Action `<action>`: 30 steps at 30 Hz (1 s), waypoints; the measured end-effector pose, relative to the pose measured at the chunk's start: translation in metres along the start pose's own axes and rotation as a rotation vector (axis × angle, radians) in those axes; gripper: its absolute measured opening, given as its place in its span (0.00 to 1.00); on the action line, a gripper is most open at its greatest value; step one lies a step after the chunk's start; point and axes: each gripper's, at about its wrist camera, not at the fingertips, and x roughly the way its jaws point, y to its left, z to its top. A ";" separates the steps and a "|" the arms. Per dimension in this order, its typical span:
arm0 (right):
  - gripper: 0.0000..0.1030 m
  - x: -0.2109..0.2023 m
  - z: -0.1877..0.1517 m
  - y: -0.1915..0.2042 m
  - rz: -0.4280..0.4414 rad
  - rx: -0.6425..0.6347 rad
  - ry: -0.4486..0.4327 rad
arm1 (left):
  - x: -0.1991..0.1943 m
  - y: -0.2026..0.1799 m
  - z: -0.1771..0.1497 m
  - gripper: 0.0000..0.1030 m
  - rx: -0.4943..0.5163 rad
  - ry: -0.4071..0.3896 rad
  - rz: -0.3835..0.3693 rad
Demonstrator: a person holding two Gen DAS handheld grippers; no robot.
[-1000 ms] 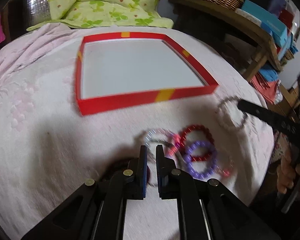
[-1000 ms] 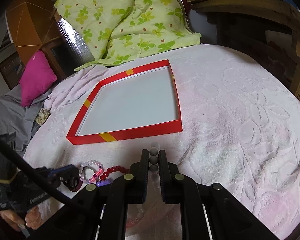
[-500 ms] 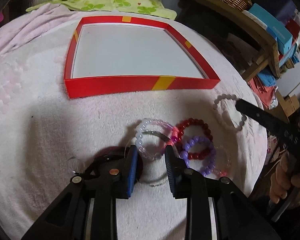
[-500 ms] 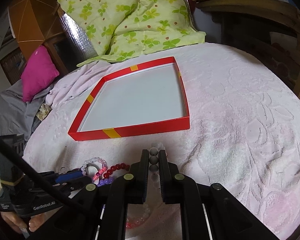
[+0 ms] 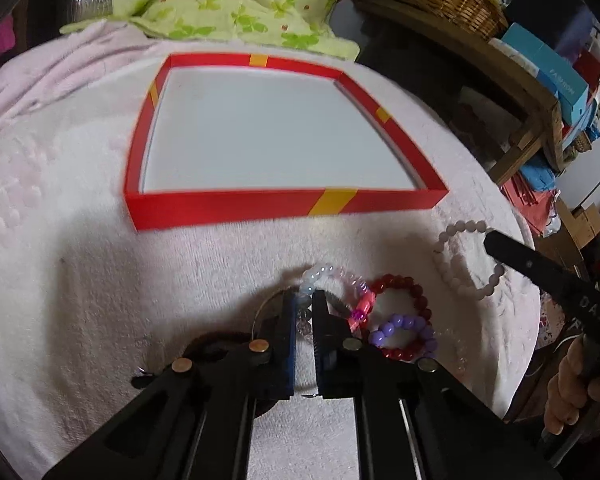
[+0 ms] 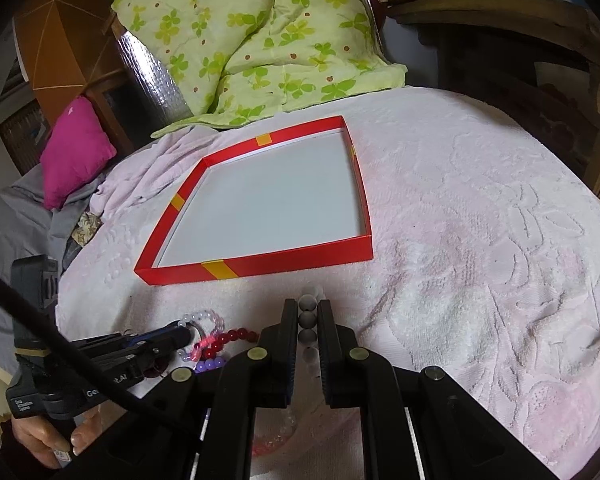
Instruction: Organize jewelry
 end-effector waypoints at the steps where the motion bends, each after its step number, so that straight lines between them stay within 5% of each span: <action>1: 0.10 -0.001 0.000 0.000 0.002 0.002 -0.003 | -0.005 0.000 0.001 0.07 0.000 -0.014 -0.008; 13: 0.10 -0.004 0.002 -0.001 0.007 0.010 -0.018 | -0.042 0.018 0.020 0.07 -0.061 -0.130 -0.061; 23: 0.10 -0.011 0.028 -0.003 0.078 0.081 -0.130 | -0.058 0.021 0.055 0.07 -0.087 -0.266 -0.108; 30: 0.10 0.019 0.059 0.010 0.168 0.133 -0.187 | -0.038 0.042 0.080 0.07 -0.122 -0.315 0.014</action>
